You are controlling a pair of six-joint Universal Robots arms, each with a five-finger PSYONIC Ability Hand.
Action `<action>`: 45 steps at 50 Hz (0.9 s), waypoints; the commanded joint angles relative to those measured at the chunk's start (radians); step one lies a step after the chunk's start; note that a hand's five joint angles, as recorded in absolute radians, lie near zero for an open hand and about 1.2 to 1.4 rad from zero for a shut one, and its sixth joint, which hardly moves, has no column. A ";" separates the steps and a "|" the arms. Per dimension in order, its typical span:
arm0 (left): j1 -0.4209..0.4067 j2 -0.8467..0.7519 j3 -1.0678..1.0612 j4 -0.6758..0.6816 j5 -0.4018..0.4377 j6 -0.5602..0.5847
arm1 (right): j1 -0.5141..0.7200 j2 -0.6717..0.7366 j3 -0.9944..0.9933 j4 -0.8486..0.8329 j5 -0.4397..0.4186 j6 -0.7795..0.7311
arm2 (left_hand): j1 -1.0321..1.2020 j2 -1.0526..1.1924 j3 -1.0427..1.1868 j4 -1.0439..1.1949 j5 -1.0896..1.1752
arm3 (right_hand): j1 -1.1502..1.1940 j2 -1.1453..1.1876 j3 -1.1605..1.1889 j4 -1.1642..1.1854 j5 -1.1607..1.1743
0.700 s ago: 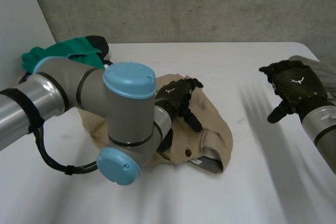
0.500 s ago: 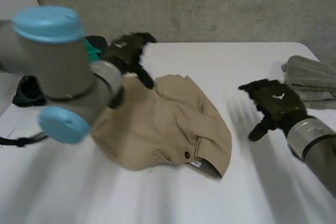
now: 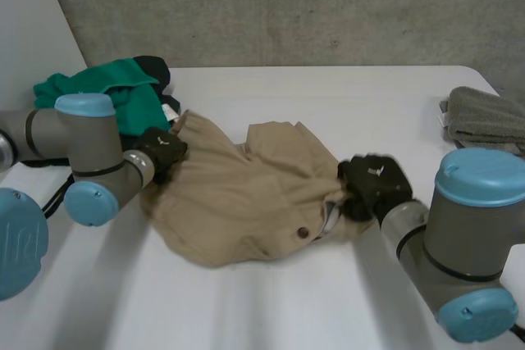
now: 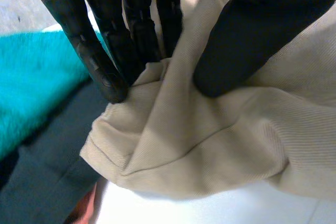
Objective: Fold the laundry.
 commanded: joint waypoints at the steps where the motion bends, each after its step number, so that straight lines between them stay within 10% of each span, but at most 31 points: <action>1: -0.070 0.238 -0.152 -0.013 -0.016 -0.260 | -0.055 -0.058 -0.102 -0.044 0.001 -0.224 | 0.524 0.261 0.265 0.224 0.275 | 0.328 0.220 0.229 0.229 0.231; 16: -0.242 0.372 -0.346 0.012 -0.015 -0.610 | -0.136 0.344 -0.696 -0.056 -0.123 -0.565 | 0.524 0.261 0.265 0.224 0.275 | 0.328 0.220 0.229 0.229 0.231; 19: -0.252 0.292 -0.308 0.042 -0.024 -0.613 | -0.135 0.432 -0.756 -0.056 -0.171 -0.557 | -0.237 -0.500 -0.496 -0.537 -0.486 | -0.894 -1.002 -0.993 -0.993 -0.991; 21: -0.252 0.265 -0.270 0.047 -0.051 -0.613 | -0.133 0.452 -0.773 -0.053 -0.156 -0.554 | -0.499 -0.762 -0.758 -0.799 -0.748 | -0.894 -1.002 -0.993 -0.993 -0.991; 29: -0.209 0.428 -0.358 0.074 -0.132 -0.613 | -0.150 0.248 -0.615 -0.012 0.005 -0.435 | -0.535 -0.799 -0.794 -0.836 -0.784 | -0.894 -1.002 -0.993 -0.993 -0.991; 45: -0.182 0.449 -0.587 0.269 0.040 -0.352 | -0.176 -0.166 -0.173 0.487 -0.047 -0.162 | -0.447 -0.710 -0.706 -0.748 -0.696 | -0.894 -1.002 -0.993 -0.993 -0.991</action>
